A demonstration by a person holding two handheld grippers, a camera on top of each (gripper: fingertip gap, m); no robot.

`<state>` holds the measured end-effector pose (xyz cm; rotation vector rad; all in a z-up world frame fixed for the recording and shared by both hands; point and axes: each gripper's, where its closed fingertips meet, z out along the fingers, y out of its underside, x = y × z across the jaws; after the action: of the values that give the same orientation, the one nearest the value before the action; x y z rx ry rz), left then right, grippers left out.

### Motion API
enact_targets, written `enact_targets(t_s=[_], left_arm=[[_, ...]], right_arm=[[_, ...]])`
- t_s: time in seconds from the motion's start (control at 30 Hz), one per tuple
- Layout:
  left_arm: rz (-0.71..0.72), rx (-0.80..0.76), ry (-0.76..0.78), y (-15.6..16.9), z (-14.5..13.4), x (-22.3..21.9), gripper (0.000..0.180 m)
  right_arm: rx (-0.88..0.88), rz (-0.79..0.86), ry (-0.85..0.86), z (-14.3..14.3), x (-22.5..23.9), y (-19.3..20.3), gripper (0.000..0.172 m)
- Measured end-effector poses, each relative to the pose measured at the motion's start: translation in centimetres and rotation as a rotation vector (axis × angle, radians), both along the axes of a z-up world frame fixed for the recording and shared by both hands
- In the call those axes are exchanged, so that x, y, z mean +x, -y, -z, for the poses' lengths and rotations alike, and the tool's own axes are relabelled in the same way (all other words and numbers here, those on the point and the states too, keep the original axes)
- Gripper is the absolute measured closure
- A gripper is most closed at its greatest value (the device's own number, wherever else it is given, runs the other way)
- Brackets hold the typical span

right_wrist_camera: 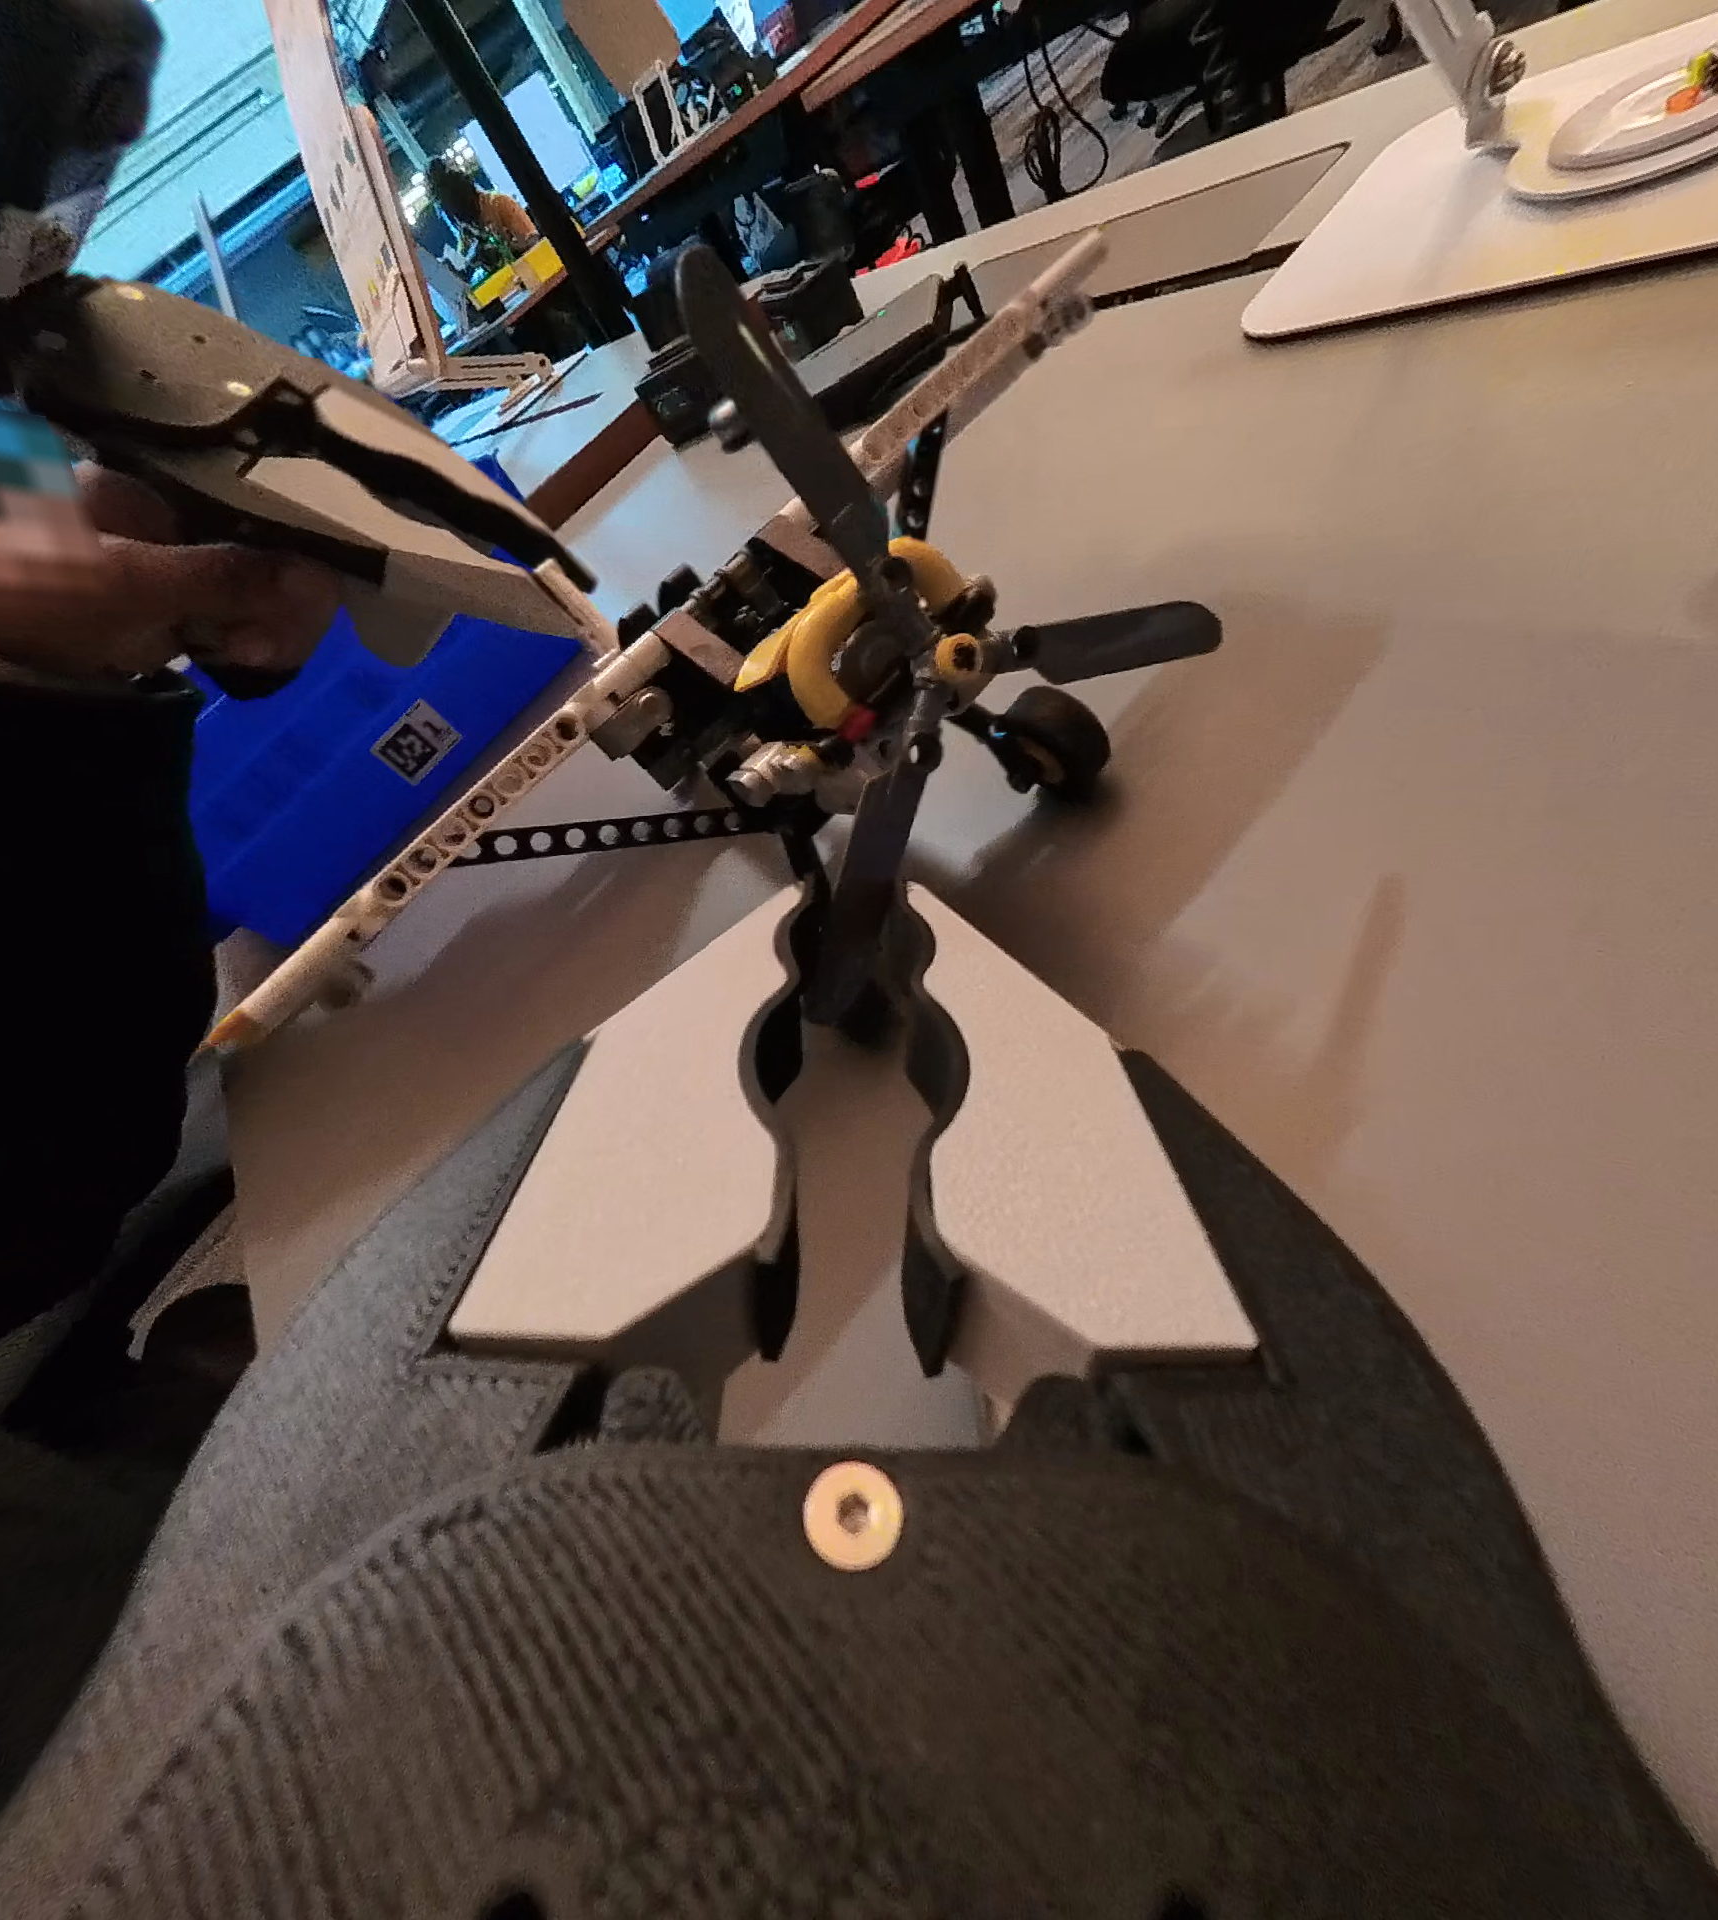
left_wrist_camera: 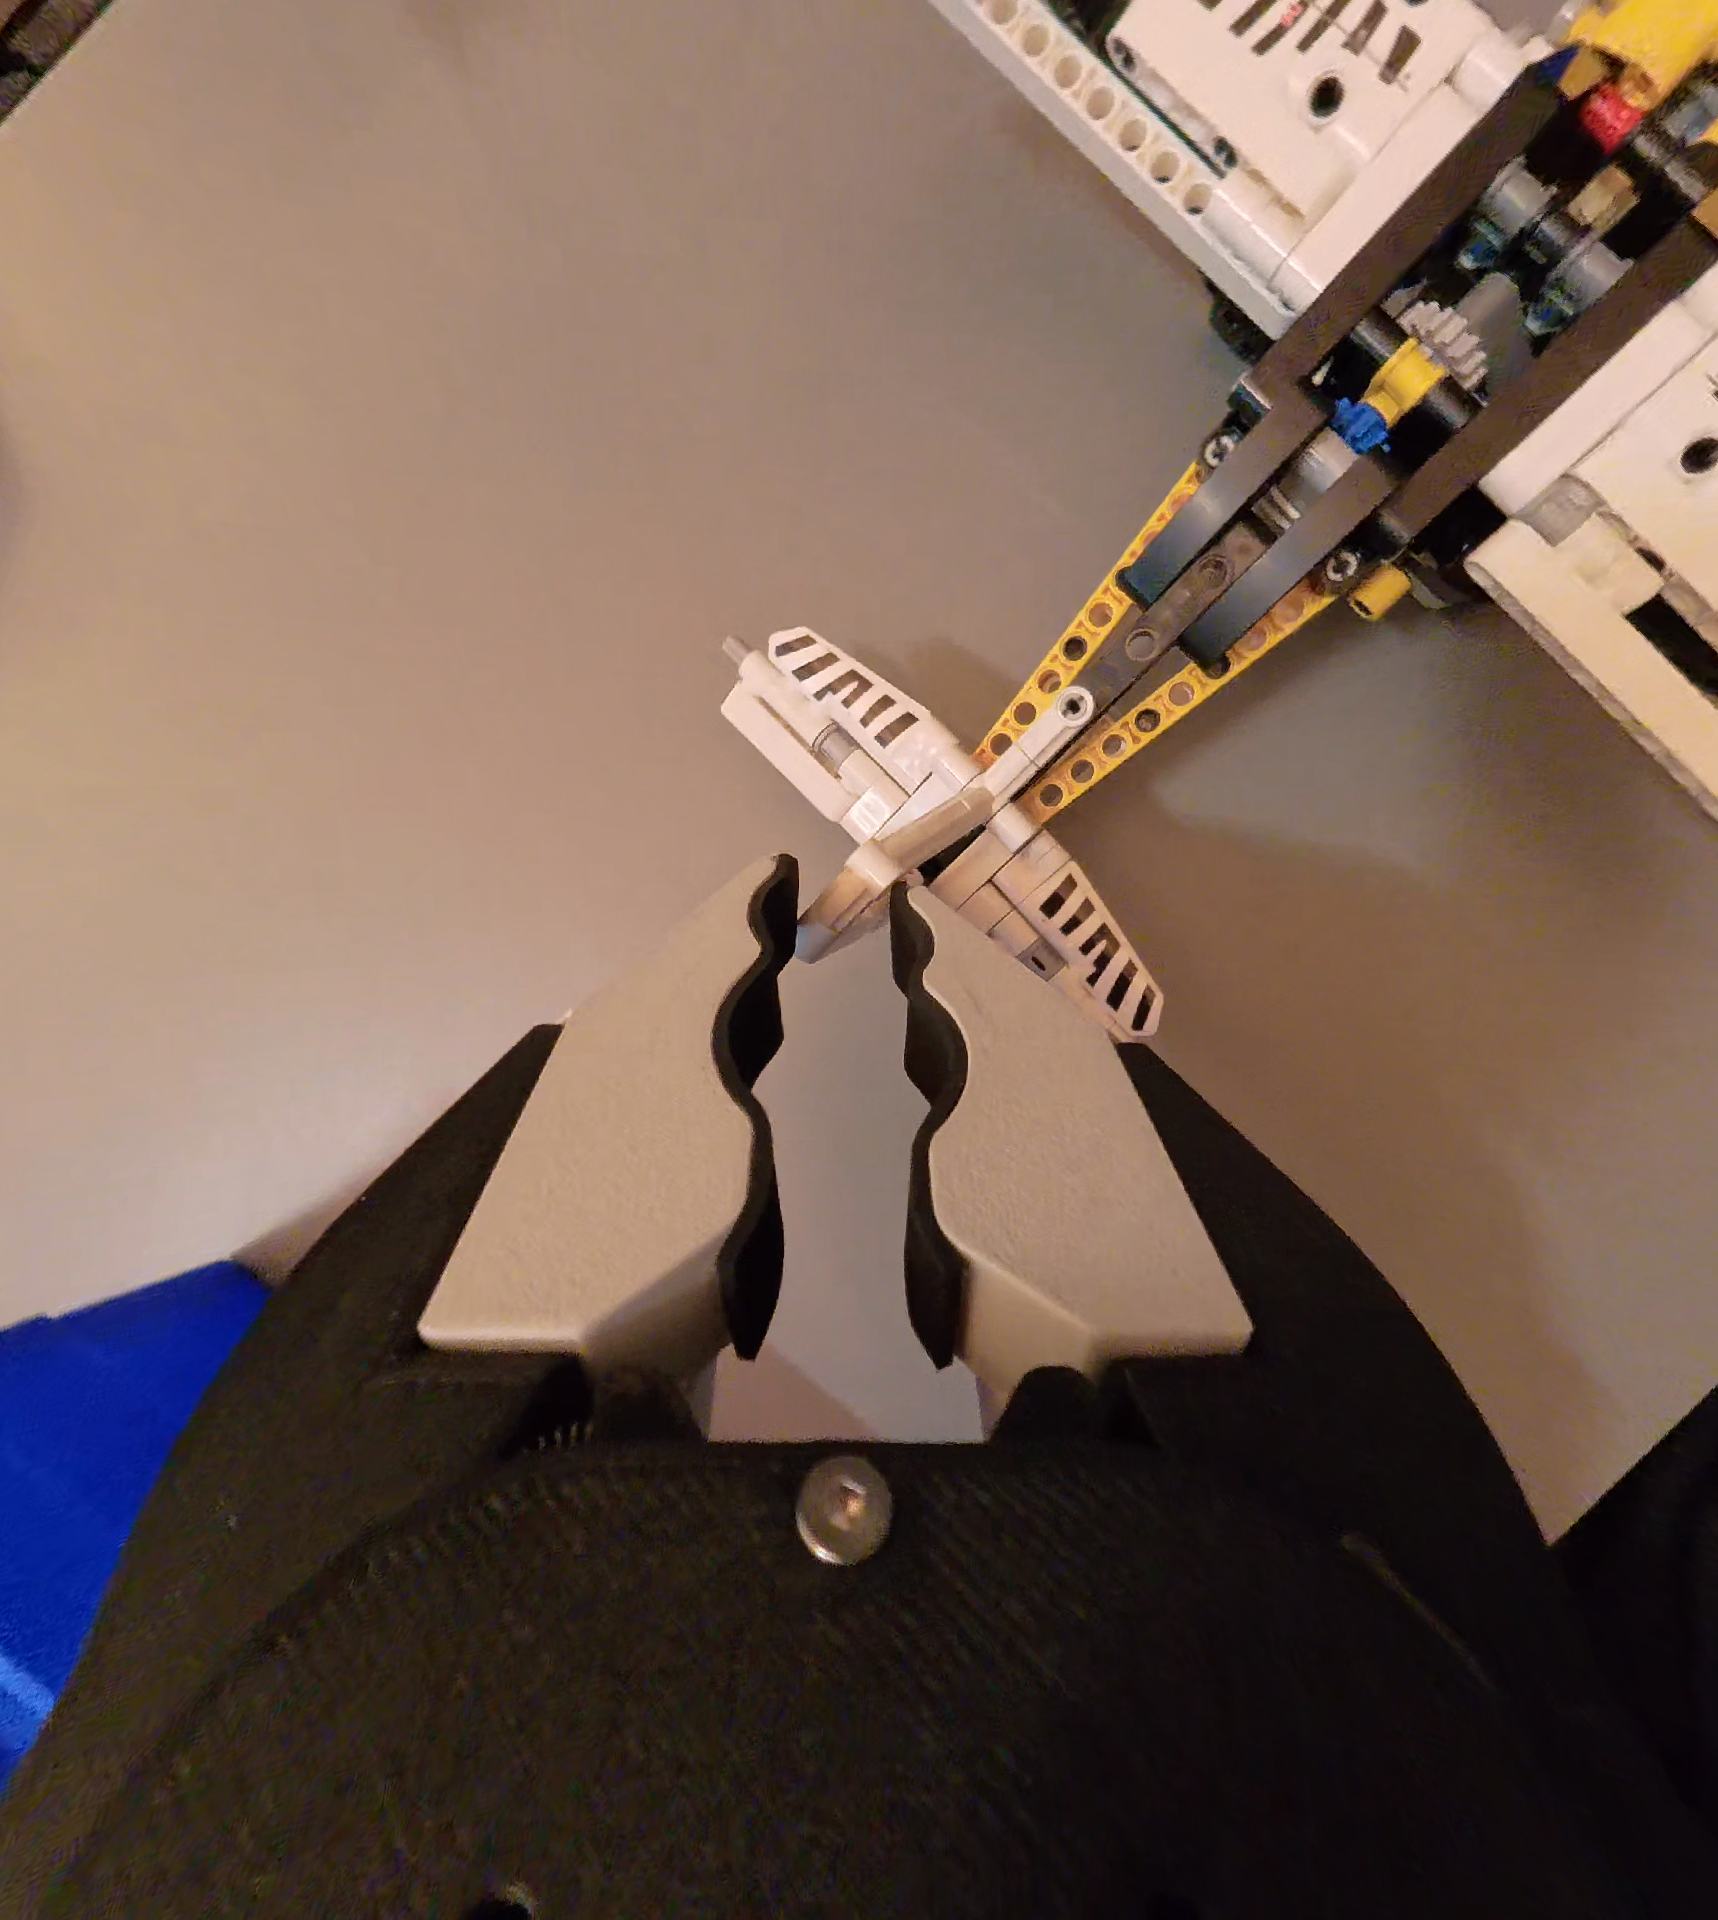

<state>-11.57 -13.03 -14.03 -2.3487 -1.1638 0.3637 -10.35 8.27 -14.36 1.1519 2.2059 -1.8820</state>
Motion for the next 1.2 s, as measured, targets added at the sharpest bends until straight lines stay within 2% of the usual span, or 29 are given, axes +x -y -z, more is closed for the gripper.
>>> enact_targets(t_s=[0.2, 0.57, 0.73, 0.9, 1.07, 1.13, 1.2], left_arm=[[0.014, -0.06, -0.016, 0.0, 0.0, -1.6, 0.163], [-0.051, 0.017, -0.096, 0.5, -0.2, -2.9, 0.154], [-0.091, 0.041, -0.168, 0.5, -1.2, -4.4, 0.162], [-0.102, -0.009, -0.198, 0.5, -1.5, -4.2, 0.16], [-0.176, -0.109, -0.338, 1.5, -4.3, -3.5, 0.151], [-0.164, -0.066, -0.389, 0.3, -6.0, -2.9, 0.151], [-0.089, 0.022, -0.413, -2.6, -7.4, -1.8, 0.151]], right_arm=[[-0.003, -0.003, 0.005, -0.2, 0.6, 0.0, 0.159], [-0.02, -0.052, 0.023, -1.3, 3.0, 0.6, 0.155], [-0.011, -0.101, 0.031, -0.9, 4.6, 1.5, 0.154], [-0.006, -0.143, 0.01, -1.2, 5.0, 0.8, 0.151], [-0.1, -0.066, -0.027, -2.5, 3.3, -2.0, 0.151], [-0.195, -0.013, -0.016, -3.3, 2.2, -3.4, 0.152], [-0.286, 0.029, -0.003, -4.0, 1.1, -4.5, 0.155]])
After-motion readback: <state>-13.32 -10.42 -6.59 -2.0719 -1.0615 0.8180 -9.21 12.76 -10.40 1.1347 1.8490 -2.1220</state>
